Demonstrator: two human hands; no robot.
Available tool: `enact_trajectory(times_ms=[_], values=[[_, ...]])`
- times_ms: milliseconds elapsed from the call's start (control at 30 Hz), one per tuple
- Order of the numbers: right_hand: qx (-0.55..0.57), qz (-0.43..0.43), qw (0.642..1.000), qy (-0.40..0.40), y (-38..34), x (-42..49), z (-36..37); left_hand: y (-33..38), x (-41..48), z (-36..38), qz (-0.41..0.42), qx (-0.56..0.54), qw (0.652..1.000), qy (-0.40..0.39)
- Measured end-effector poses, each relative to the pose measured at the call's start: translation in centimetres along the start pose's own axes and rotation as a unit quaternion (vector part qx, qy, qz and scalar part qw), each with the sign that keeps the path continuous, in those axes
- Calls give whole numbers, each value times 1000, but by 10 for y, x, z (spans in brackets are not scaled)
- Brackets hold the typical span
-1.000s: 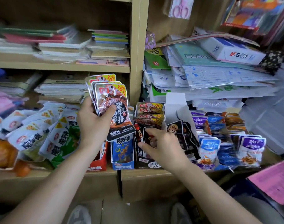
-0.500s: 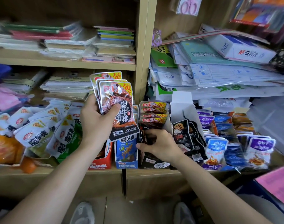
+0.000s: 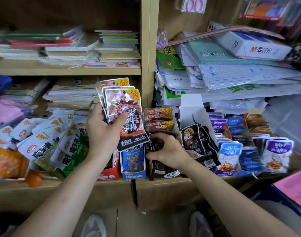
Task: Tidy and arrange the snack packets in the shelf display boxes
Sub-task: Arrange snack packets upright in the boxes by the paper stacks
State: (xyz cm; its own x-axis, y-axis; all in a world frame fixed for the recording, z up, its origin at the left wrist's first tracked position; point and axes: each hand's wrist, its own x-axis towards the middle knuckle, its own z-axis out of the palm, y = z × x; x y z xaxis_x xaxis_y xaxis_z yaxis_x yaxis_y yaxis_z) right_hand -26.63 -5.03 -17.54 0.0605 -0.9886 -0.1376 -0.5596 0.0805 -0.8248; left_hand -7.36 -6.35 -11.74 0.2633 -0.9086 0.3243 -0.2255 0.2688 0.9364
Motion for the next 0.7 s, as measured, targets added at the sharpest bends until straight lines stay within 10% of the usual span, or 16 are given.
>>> enact_trajectory(times_ms=[267, 700], values=[[104, -79, 989, 72, 7, -11, -11, 2, 2, -3, -10, -5, 1000, 8], [-214, -89, 972, 46, 7, -14, 2, 1, -2, -1, 1, 1, 1000, -11]])
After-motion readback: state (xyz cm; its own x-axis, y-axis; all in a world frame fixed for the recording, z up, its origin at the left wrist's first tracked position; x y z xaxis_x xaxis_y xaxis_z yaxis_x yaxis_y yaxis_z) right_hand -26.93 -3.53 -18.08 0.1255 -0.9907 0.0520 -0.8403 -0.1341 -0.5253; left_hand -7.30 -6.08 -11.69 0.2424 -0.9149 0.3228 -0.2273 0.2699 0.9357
